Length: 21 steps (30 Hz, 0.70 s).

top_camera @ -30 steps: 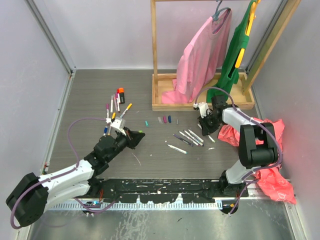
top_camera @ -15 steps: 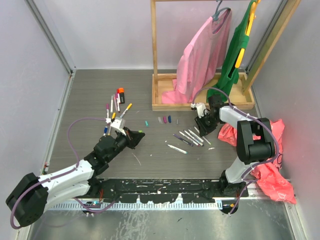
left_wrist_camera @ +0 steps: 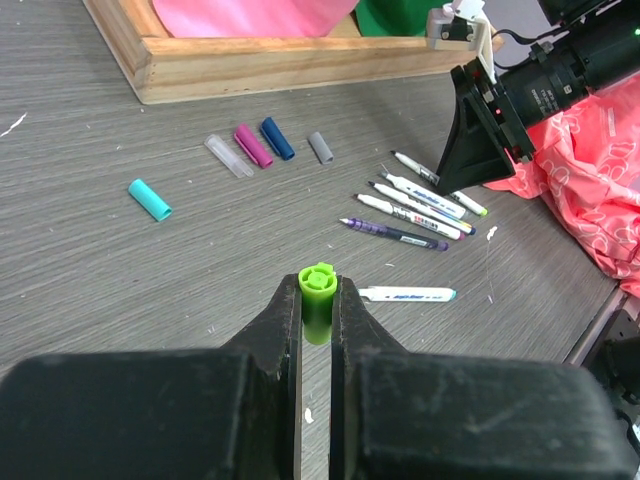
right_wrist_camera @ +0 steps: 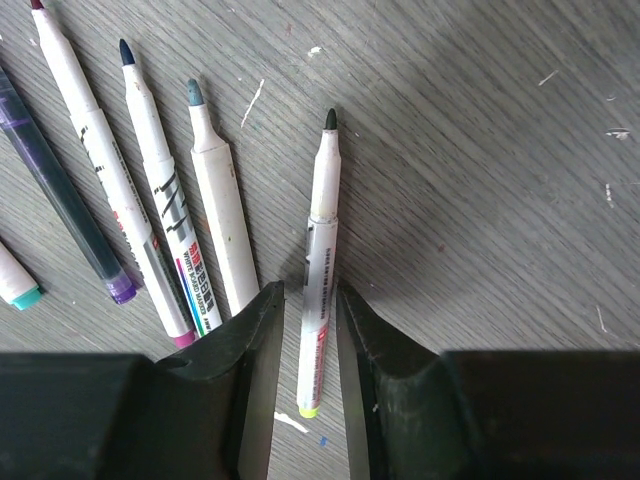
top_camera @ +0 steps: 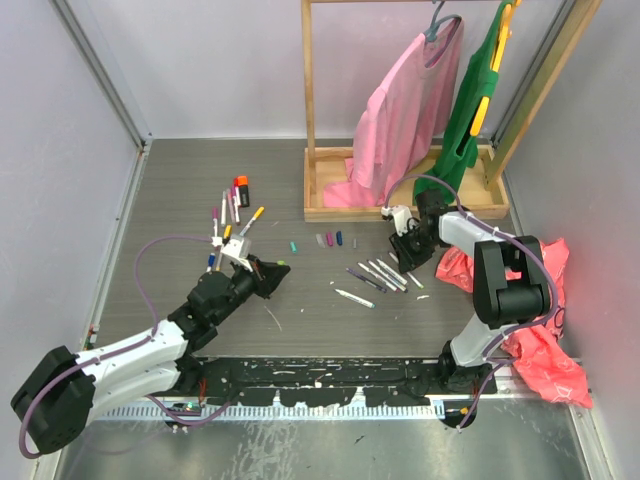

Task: Open the pen caps
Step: Place the pen at the center of the board, then place the pen cap at the center of the board.

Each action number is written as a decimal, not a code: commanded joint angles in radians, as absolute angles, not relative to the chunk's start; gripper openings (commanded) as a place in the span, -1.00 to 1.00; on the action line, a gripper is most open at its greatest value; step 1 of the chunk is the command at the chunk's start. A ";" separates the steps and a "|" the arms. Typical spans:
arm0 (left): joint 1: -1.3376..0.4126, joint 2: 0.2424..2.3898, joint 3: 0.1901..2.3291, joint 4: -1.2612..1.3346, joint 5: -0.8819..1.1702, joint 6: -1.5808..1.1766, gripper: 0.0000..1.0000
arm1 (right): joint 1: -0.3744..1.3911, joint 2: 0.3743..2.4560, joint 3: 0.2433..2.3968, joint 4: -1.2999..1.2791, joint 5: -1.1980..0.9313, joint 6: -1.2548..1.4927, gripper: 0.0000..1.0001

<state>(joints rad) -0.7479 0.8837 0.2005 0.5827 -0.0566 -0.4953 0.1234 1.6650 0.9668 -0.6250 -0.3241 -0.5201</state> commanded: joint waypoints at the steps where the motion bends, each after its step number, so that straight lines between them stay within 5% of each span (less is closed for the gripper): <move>1: -0.757 0.869 0.221 0.609 -0.071 -0.466 -1.00 | 0.127 1.612 0.993 -0.622 -0.325 -0.520 -0.31; 21: -0.985 1.059 0.369 0.668 -0.209 -0.480 -1.00 | 0.126 1.421 0.965 -0.614 -0.343 -0.538 -0.19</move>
